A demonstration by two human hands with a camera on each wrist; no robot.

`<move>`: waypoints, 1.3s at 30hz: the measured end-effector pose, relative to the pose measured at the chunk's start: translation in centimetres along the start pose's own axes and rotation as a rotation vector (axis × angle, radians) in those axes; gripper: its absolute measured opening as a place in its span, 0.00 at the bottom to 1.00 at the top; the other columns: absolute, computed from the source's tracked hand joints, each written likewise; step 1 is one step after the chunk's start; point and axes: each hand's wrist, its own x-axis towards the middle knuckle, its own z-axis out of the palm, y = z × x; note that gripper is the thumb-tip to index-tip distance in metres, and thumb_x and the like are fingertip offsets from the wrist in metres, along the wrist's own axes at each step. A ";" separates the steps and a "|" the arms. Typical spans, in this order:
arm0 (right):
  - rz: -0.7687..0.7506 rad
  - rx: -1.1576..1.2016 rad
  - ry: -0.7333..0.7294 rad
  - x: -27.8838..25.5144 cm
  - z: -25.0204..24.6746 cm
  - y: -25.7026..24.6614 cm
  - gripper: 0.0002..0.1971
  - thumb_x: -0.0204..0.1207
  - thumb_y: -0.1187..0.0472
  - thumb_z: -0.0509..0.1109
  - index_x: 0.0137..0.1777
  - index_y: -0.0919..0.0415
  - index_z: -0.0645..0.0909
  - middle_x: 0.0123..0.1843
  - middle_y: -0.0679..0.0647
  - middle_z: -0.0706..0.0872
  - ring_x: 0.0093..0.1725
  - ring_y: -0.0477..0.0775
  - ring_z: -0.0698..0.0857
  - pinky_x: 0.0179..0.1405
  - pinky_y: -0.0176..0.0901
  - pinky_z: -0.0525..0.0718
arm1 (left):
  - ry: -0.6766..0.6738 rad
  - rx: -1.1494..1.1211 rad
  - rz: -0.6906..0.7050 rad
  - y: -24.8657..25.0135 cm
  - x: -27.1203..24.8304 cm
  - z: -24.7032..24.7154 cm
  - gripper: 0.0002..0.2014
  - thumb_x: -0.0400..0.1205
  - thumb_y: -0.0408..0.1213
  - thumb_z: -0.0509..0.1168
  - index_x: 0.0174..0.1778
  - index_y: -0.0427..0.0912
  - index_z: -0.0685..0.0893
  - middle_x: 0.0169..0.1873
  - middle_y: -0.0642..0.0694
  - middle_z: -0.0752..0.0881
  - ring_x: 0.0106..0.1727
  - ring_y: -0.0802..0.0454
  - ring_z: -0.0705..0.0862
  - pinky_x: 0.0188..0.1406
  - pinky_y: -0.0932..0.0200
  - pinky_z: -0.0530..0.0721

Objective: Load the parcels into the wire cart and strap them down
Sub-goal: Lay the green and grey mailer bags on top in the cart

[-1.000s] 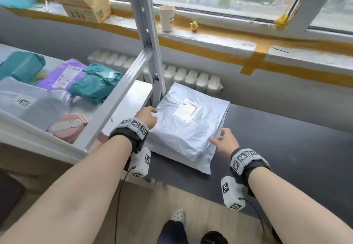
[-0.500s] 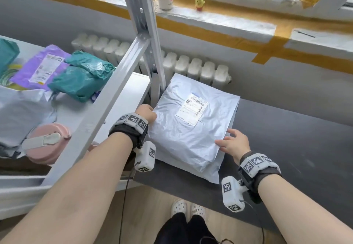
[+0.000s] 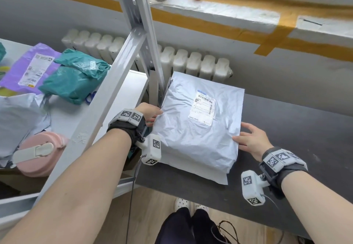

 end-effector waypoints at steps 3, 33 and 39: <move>-0.005 -0.001 0.000 -0.3 -0.4 -0.2 0.31 0.71 0.80 0.71 0.73 0.62 0.71 0.50 0.64 0.88 0.43 0.54 0.88 0.31 0.38 0.86 | -0.053 -0.004 0.027 0.1 -0.2 0.0 0.09 0.79 0.26 0.67 0.53 0.39 0.83 0.40 0.41 0.85 0.21 0.56 0.80 0.30 0.61 0.79; -0.222 0.119 0.453 -29.5 -36.9 16.4 0.26 0.67 0.84 0.70 0.64 0.65 0.78 0.51 0.65 0.87 0.54 0.65 0.86 0.60 0.64 0.83 | -0.465 0.275 0.443 -6.9 -25.5 36.4 0.14 0.75 0.16 0.66 0.37 0.40 0.77 0.36 0.45 0.85 0.39 0.51 0.83 0.29 0.63 0.88; -0.192 0.195 0.479 -32.5 -45.8 20.4 0.30 0.69 0.83 0.69 0.71 0.66 0.73 0.44 0.61 0.86 0.40 0.54 0.85 0.29 0.38 0.87 | -0.495 0.341 0.426 -9.4 -29.4 45.2 0.14 0.74 0.15 0.66 0.36 0.40 0.77 0.33 0.46 0.85 0.37 0.50 0.83 0.29 0.62 0.88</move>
